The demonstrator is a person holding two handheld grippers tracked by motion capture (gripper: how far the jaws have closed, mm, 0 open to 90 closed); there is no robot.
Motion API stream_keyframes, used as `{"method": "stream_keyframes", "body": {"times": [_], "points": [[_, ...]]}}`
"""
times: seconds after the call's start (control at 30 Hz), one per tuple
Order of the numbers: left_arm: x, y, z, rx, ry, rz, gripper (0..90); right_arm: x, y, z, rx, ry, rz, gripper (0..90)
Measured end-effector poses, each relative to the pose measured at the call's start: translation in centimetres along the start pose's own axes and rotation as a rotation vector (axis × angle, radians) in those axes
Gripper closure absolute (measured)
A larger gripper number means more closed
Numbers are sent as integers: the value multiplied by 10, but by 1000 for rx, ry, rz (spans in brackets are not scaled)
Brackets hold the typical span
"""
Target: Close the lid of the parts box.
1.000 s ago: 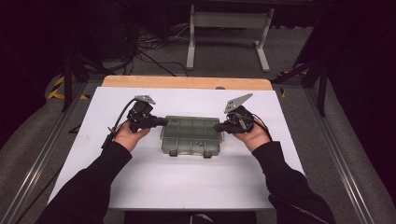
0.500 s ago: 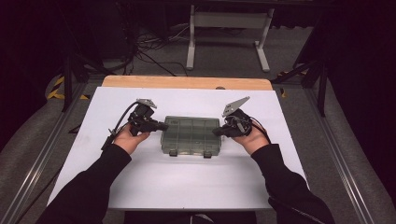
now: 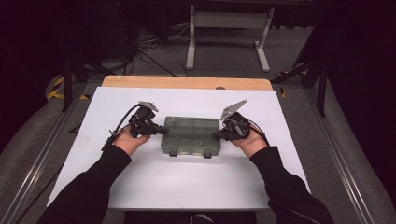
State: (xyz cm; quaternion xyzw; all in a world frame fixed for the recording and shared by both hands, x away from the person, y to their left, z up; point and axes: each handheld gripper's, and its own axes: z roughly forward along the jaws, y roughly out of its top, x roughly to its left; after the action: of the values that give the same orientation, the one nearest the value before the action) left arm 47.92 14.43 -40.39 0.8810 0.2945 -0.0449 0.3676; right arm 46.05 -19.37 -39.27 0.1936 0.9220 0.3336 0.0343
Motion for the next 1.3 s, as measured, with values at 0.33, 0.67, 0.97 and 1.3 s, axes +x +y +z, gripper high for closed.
{"method": "stream_keyframes", "body": {"times": [0.33,0.67,0.97,1.3], "points": [[-1,-1,2,9,-7,24,894,2,-1,2,2,1,-2,881],[-9,1,7,23,5,51,895,5,-3,2,-4,-12,9,887],[-7,-4,7,-7,4,22,898,6,-8,2,-37,-5,18,885],[-14,-11,13,-23,-3,47,899,11,-15,8,-68,29,42,898]]}}
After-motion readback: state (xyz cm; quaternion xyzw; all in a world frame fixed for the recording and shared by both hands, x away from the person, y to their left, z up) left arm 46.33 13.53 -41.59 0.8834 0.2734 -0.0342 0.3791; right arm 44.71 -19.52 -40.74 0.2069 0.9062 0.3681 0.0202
